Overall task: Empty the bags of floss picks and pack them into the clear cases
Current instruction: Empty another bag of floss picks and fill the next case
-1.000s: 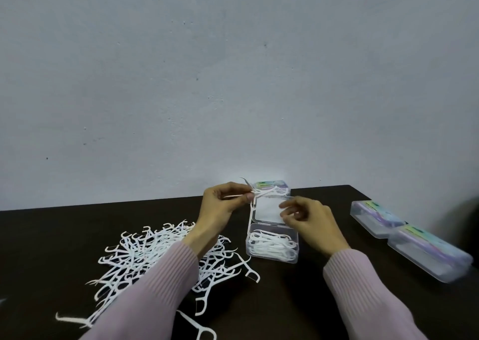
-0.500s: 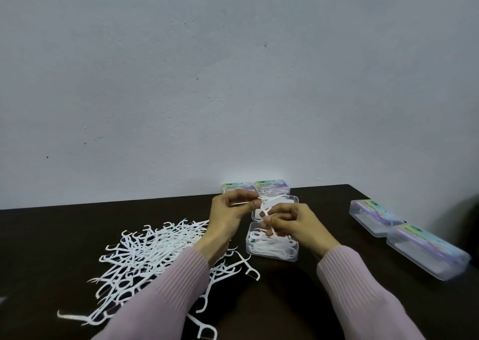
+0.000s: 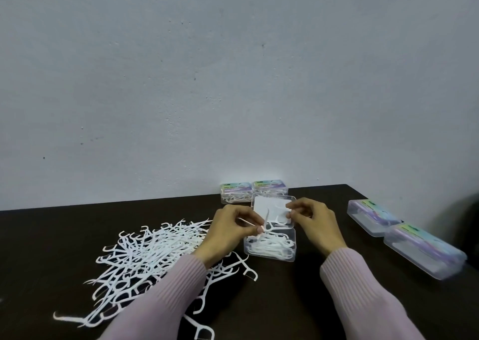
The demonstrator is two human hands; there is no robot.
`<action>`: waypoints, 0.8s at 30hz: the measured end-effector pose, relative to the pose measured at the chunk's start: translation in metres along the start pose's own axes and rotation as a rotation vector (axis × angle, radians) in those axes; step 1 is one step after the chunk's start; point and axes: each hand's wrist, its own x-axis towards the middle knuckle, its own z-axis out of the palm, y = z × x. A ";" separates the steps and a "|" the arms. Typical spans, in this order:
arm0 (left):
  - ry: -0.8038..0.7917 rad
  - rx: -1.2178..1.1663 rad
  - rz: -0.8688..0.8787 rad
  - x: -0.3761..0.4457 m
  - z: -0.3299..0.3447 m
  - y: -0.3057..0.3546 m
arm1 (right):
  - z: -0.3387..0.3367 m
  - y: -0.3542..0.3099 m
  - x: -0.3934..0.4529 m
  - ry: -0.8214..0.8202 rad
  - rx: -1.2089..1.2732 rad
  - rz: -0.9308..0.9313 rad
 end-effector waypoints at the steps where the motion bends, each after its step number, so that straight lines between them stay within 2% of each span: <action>1: -0.009 0.023 0.011 0.000 0.001 0.000 | 0.001 0.000 0.000 -0.024 0.001 -0.007; 6: -0.065 0.134 0.092 0.001 0.002 -0.002 | 0.007 0.000 -0.004 -0.142 -0.164 -0.105; 12: -0.086 0.130 0.111 0.000 0.003 -0.003 | 0.004 -0.002 -0.008 -0.108 -0.490 -0.160; 20: 0.043 0.077 0.084 0.000 -0.003 0.000 | 0.008 -0.004 -0.010 -0.166 -0.523 -0.178; 24: -0.049 -0.025 0.029 0.003 -0.016 0.003 | 0.010 -0.002 -0.011 -0.126 -0.575 -0.241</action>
